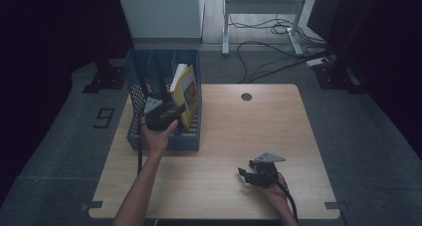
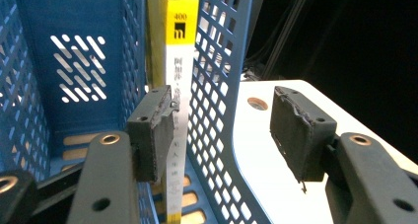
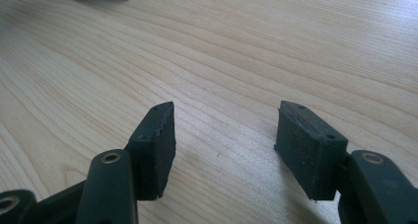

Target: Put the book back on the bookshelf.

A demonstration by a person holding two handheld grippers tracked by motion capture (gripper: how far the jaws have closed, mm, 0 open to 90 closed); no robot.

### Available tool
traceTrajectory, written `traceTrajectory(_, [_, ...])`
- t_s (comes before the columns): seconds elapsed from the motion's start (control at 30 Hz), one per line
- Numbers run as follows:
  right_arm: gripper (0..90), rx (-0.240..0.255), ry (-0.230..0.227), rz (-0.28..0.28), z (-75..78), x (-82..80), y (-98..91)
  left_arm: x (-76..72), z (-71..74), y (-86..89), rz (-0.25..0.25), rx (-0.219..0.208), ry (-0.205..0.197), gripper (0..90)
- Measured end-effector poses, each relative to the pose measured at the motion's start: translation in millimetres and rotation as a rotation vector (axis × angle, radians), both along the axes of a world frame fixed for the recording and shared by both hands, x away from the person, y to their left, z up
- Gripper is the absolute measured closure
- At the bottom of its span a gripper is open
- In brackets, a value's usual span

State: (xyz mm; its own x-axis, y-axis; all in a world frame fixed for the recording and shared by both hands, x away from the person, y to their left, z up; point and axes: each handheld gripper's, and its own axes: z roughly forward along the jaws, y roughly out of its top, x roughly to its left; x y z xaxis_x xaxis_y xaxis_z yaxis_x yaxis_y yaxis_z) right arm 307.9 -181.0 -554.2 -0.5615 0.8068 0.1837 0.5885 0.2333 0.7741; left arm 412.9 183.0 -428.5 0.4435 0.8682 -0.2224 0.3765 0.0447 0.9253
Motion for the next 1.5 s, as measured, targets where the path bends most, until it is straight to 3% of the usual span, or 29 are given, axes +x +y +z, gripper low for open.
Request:
traceTrajectory(0.7, [39.4, -0.002, 0.0, 0.011, 0.1, 3.2, 1.9, -51.7, -20.4, 10.9, -0.095, 0.0, 0.053, 42.1])
traceTrajectory(1.27, [39.5, 0.005, 0.003, 0.013, 0.0, 3.6, 1.1, -100.6, -59.4, 15.1, -0.239, -0.028, 0.133, 39.8])
traceTrajectory(1.5, [39.4, 0.01, 0.004, 0.007, -0.2, 2.9, -0.4, -109.1, -78.4, 12.6, -0.257, -0.014, 0.168, 39.2])
